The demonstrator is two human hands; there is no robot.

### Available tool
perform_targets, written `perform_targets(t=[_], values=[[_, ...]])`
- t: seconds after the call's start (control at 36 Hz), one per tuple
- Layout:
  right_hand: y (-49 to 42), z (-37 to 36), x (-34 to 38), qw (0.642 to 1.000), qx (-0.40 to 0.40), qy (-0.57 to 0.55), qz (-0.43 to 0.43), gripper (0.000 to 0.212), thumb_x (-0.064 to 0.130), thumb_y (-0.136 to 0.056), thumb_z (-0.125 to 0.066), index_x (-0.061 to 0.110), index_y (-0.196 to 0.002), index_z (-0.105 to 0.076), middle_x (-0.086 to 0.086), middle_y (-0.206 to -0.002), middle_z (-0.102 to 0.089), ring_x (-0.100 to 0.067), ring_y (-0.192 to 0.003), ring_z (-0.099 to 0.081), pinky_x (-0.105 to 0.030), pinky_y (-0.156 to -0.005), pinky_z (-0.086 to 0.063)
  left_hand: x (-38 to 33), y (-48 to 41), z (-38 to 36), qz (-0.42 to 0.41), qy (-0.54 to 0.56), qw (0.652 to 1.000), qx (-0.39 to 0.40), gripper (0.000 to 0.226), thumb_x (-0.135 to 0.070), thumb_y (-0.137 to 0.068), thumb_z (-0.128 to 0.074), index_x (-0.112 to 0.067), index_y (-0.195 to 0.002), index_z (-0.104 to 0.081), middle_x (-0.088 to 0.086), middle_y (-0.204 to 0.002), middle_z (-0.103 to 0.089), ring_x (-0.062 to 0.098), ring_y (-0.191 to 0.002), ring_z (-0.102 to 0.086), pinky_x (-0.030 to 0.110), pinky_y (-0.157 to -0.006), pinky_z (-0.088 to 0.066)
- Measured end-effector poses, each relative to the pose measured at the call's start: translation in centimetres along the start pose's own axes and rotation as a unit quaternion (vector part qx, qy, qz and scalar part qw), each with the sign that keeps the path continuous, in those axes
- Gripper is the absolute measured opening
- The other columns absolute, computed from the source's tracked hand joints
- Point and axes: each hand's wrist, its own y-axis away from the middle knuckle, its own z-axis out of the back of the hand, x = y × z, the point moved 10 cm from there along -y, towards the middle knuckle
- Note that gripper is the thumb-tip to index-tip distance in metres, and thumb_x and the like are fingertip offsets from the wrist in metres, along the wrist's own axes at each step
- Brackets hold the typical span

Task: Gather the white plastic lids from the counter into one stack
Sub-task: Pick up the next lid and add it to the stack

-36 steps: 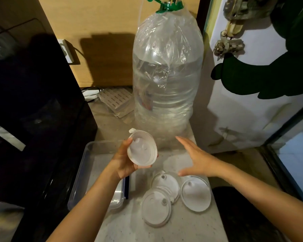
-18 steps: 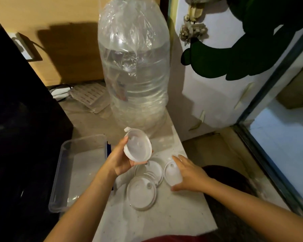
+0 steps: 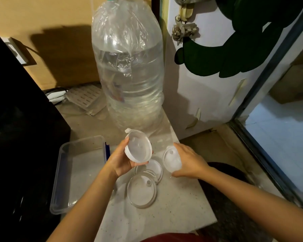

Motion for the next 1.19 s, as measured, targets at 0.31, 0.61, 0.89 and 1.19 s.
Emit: perform_targets(t=[0.31,0.61,0.89,1.19], values=[[0.3,7.4,5.7,0.981,-0.076,-0.133,0.122,0.113,0.035,-0.062,-0.082,0.025,-0.148,-0.008,0.003,-0.156,-0.017,-0.016,-0.144,-0.018,-0.041,-0.115,-0.030,-0.9,0.4,-2.5,-0.017,-0.008,0.999,0.035,0.078,-0.050,-0.022,-0.090,-0.020,-0.092,-0.074,0.011,-0.088,-0.076,0.031,-0.080,-0.072,0.040,-0.057,-0.060],[0.9,6.5,11.7,0.961,-0.011,-0.169,0.216,0.118,0.045,-0.056,-0.081,0.026,-0.147,-0.008,0.008,-0.154,-0.021,-0.010,-0.141,-0.024,-0.040,-0.114,-0.031,-1.9,1.3,-3.2,-0.052,0.000,0.998,0.039,0.077,-0.052,-0.025,-0.089,-0.020,-0.093,-0.076,0.007,-0.095,-0.076,0.023,-0.086,-0.072,0.040,-0.060,-0.061],[0.5,5.7,13.1,0.961,0.021,-0.154,0.230,0.109,0.032,-0.067,-0.081,0.025,-0.147,-0.008,0.007,-0.155,-0.016,-0.009,-0.141,-0.019,-0.028,-0.112,-0.026,-2.4,2.1,-2.8,-0.069,0.006,0.998,0.002,0.098,-0.054,-0.024,-0.088,-0.017,-0.109,-0.058,0.005,-0.091,-0.075,0.020,-0.084,-0.072,0.037,-0.059,-0.060],[0.1,5.4,13.7,0.964,0.045,-0.110,0.237,0.108,0.029,-0.067,-0.081,0.026,-0.148,-0.009,0.011,-0.155,-0.014,-0.007,-0.138,-0.022,-0.017,-0.100,-0.026,-2.6,2.4,-2.9,-0.074,0.005,0.997,-0.006,0.094,-0.048,-0.018,-0.091,-0.016,-0.101,-0.060,0.005,-0.084,-0.076,0.020,-0.078,-0.072,0.035,-0.054,-0.060]])
